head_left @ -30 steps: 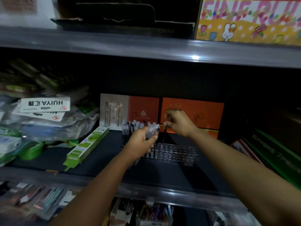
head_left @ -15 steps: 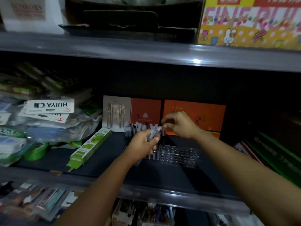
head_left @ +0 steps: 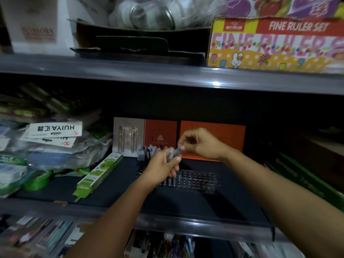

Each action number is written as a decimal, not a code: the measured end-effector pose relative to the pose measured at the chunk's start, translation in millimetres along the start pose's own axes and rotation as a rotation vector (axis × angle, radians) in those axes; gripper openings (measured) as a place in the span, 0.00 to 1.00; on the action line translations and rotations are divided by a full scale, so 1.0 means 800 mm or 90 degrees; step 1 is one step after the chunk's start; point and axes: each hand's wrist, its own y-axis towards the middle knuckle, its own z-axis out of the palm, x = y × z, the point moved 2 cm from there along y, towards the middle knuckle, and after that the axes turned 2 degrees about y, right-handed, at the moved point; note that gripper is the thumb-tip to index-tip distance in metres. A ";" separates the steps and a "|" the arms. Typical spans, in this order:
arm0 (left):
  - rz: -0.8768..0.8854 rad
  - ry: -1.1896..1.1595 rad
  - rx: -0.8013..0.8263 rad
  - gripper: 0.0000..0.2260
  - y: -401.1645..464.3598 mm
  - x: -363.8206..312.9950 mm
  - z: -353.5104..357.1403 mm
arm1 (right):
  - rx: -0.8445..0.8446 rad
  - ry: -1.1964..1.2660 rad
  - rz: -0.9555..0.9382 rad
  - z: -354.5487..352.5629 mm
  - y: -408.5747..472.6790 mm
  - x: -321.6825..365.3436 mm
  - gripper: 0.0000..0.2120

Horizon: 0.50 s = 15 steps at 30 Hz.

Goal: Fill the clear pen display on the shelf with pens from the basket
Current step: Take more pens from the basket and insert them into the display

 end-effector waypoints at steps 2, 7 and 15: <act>-0.002 -0.009 0.002 0.03 -0.001 -0.001 -0.001 | -0.011 0.021 0.004 -0.004 -0.003 0.003 0.02; -0.037 -0.008 -0.044 0.05 -0.007 0.007 -0.010 | -0.099 0.117 0.046 -0.025 -0.008 0.000 0.07; -0.020 0.092 -0.150 0.08 -0.006 0.008 -0.018 | -0.163 0.058 0.106 -0.042 -0.011 -0.012 0.05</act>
